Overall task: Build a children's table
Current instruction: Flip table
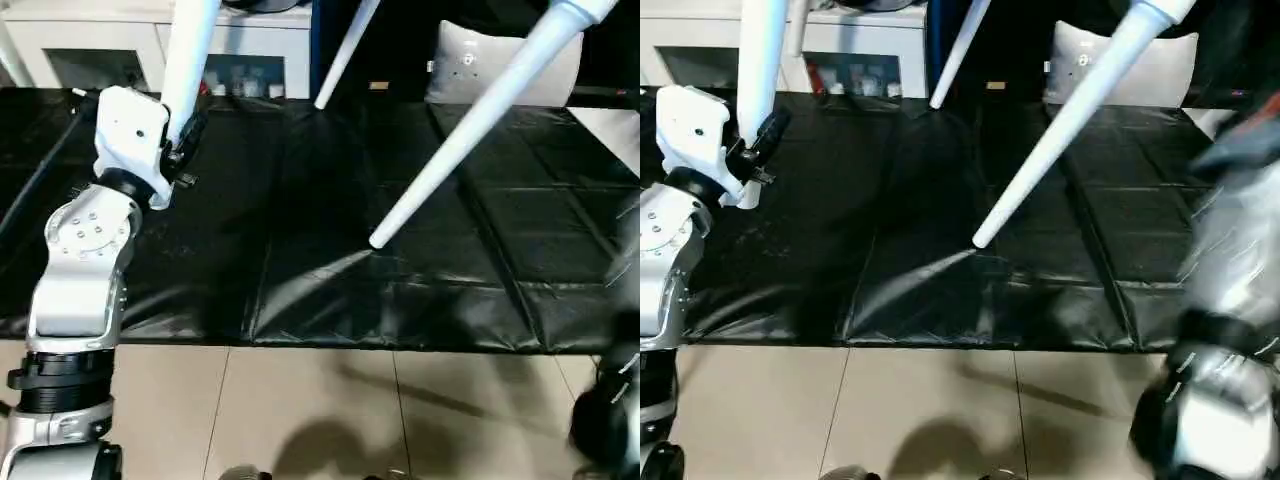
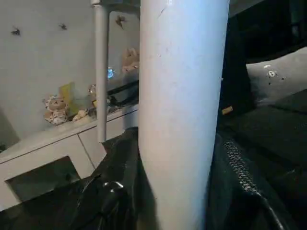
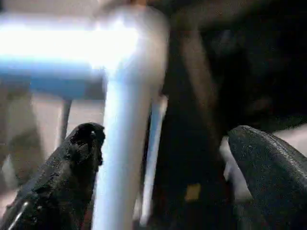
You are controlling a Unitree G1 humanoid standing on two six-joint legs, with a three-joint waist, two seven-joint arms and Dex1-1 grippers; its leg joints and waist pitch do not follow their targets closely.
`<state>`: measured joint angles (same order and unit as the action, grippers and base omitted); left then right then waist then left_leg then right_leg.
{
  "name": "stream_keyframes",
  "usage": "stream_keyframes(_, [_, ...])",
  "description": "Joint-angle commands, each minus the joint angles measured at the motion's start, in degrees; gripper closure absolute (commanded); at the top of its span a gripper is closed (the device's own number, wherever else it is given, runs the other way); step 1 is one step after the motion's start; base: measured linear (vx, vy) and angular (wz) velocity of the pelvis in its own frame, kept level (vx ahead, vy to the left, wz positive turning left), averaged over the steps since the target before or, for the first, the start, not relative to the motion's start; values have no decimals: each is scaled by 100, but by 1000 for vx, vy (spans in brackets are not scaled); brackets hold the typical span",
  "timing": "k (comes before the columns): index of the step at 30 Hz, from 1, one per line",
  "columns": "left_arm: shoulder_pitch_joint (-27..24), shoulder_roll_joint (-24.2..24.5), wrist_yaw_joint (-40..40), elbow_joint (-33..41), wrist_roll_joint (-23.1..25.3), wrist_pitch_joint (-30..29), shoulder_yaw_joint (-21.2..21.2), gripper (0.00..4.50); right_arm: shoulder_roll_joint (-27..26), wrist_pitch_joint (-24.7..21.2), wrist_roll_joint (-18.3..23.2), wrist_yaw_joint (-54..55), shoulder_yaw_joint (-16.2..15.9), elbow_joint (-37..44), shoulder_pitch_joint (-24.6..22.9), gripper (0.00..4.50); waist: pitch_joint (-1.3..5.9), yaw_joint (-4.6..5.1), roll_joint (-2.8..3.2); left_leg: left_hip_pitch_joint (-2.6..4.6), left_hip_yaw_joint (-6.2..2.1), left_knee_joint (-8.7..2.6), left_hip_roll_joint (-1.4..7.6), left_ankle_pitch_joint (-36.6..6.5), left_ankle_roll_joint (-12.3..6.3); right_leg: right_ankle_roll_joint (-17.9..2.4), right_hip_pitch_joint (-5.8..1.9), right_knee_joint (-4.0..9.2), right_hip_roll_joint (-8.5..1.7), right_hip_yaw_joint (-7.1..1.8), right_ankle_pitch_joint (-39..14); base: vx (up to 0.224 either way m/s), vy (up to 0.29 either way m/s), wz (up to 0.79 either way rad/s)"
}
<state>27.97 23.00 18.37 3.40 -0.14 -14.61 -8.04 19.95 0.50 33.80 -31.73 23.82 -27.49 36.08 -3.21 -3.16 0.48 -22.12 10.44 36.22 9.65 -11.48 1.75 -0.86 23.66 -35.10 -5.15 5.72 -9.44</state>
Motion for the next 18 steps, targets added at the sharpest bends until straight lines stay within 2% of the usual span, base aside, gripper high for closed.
stream_keyframes(1, [-10, 17, 179, -57, 4, 109, 184, 294, -165, -43, -358, -62, -347, -657, 331, 0, 400, 25, -24, 89, -152, -497, 314, -1569, -80, -1044, -259, 493, -357, -279, -1968, 0, 0, 0])
stream_keyframes(4, [-18, 13, 193, -70, 3, 140, 194, 294, -246, 36, -497, 12, -386, -1124, 545, 0, 404, 15, -3, 106, -154, -490, 323, -1498, -57, -1131, -243, 469, -373, -292, -1904, 0, 0, 0])
stream_keyframes(6, [-39, 15, 235, -75, -19, 188, 211, 294, -345, 109, -628, -20, -454, -1633, 825, 0, 411, -23, -42, 105, -133, -488, 333, -1344, -95, -1179, -250, 444, -371, -304, -1710, 0, 0, 0])
stream_keyframes(7, [-39, 15, 235, -75, -19, 188, 211, 294, -345, 109, -628, -20, -454, -1633, 825, 0, 414, -24, -29, 105, -139, -487, 340, -1298, -97, -1211, -252, 412, -380, -308, -1643, 0, 0, 0])
stream_keyframes(8, [-73, 42, 317, -74, -72, 240, 254, 294, -401, 184, -740, -75, -570, -2076, 1094, 0, 419, -32, -10, 100, -140, -482, 340, -1234, -108, -1237, -257, 405, -387, -302, -1582, 0, 0, 0])
stream_keyframes(9, [-77, 47, 333, -73, -80, 245, 261, 294, -408, 188, -752, -79, -582, -2136, 1132, 0, 424, -25, -16, 85, -140, -481, 338, -1167, -113, -1278, -266, 384, -383, -299, -1480, 0, 0, 0])
stream_keyframes(11, [-86, 62, 381, -78, -102, 261, 287, 294, -422, 200, -786, -80, -614, -2315, 1244, 0, 423, -40, -3, 105, -125, -477, 345, -1138, -141, -1293, -250, 386, -375, -309, -1356, 0, 0, 0])
stream_keyframes(12, [-133, 66, 448, -35, -135, 233, 331, 294, -448, 247, -929, -89, -727, -2561, 1413, 0, 436, -43, -30, 89, -133, -477, 349, -1021, -166, -1378, -274, 333, -381, -306, -1184, 0, 0, 0])
stream_keyframes(13, [-198, 65, 493, 4, -149, 189, 375, 294, -490, 236, -989, -200, -821, -2604, 1506, 0, 431, -44, -22, 93, -123, -478, 347, -1022, -179, -1392, -268, 342, -374, -306, -1173, 0, 0, 0])
stream_keyframes(14, [-236, 64, 502, 17, -149, 170, 389, 294, -512, 204, -980, -289, -858, -2544, 1510, 0, 423, -52, -83, 75, -121, -477, 354, -1001, -219, -1393, -286, 331, -398, -315, -1205, 0, 0, 0])
stream_keyframes(15, [-303, 60, 513, 32, -149, 142, 410, 294, -548, 149, -962, -450, -917, -2424, 1504, 0, 420, -56, -92, 79, -117, -481, 359, -983, -226, -1376, -280, 341, -403, -320, -1240, 0, 0, 0])
stream_keyframes(16, [-446, 35, 503, -2, -152, 128, 419, 294, -596, -13, -861, -830, -1044, -1935, 1338, 0, 417, -59, -72, 76, -122, -480, 362, -990, -221, -1347, -287, 339, -404, -321, -1266, 0, 0, 0])
stream_keyframes(17, [-487, 25, 497, -29, -154, 134, 416, 295, -602, -80, -820, -937, -1085, -1750, 1259, 0, 410, -51, -131, 61, -118, -489, 368, -963, -261, -1280, -308, 344, -399, -325, -1242, 0, 0, 0])
stream_keyframes(18, [-547, 10, 489, -74, -159, 144, 409, 295, -609, -183, -760, -1096, -1152, -1465, 1136, 0, 412, -61, -119, 74, -120, -490, 368, -930, -291, -1203, -299, 349, -391, -330, -1248, 0, 0, 0])
